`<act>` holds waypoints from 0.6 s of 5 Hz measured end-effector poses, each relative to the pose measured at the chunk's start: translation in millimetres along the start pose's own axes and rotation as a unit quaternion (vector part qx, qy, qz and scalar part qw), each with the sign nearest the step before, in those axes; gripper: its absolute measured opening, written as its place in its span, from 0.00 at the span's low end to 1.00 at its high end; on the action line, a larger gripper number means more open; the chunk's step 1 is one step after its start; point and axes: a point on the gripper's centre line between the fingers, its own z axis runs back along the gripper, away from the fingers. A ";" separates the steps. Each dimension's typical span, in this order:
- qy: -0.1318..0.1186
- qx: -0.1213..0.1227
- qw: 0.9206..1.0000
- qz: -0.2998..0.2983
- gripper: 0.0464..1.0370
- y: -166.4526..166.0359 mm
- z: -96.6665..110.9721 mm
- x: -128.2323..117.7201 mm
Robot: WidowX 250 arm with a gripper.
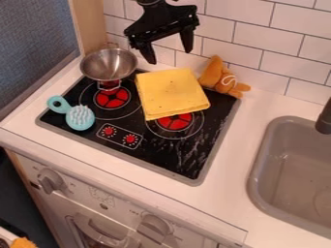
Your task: Move the stuff toy to the lower right side of the burner
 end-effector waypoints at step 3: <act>0.046 -0.001 0.998 -0.049 0.96 -25.4 -31.0 -13.3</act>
